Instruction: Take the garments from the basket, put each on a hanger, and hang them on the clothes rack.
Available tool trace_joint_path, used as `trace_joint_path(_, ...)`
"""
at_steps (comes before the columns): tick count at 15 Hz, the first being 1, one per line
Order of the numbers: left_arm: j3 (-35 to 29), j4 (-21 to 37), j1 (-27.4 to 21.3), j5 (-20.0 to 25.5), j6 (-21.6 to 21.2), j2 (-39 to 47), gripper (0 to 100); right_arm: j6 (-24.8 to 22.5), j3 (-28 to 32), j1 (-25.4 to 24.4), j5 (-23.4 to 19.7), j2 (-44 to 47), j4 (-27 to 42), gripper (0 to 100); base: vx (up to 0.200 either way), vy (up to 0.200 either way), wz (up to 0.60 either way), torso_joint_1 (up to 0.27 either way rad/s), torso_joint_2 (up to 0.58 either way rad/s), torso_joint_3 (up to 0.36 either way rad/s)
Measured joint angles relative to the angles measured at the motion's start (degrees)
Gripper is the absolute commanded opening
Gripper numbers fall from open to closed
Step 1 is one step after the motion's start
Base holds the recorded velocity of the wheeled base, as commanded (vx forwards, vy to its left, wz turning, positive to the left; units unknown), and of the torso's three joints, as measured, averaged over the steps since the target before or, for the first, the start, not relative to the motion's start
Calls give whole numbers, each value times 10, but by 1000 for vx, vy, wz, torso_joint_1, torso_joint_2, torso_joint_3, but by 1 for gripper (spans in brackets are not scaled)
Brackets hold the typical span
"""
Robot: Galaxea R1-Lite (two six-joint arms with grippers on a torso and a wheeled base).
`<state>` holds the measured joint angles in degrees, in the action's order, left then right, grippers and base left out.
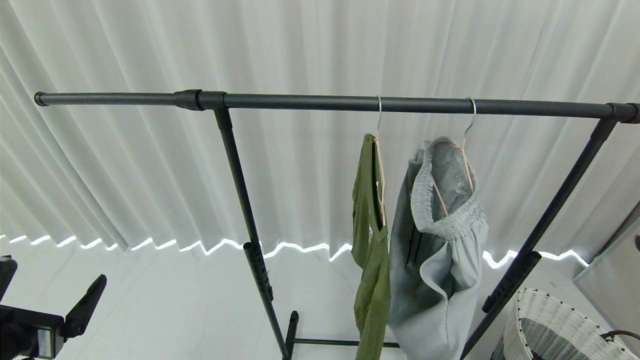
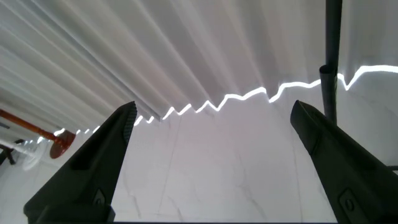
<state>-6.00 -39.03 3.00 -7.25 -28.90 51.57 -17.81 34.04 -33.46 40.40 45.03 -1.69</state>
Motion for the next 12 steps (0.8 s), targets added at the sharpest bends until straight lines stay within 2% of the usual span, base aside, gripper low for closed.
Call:
trace_joint_path(2,24,0,2,0,0,-28,100,7,-7,55,0,-89,144,100,0,0,0,0,0,0)
trace_joint_path(4,44,2,3,1,-1,-57,100,30,-10,118,1,-162,256,100,0,0,0,0,0,0)
trace_joint_path(7,56,58,3,3,-2,-116,100,79,-12,212,1,-219,359,100,0,0,0,0,0,0)
trace_joint_path(9,59,115,3,3,-1,-166,100,122,-28,269,-1,-235,407,100,0,0,0,0,0,0)
trace_joint_path(12,59,220,3,3,-1,-271,100,145,-73,295,-10,-266,412,100,0,0,0,0,0,0)
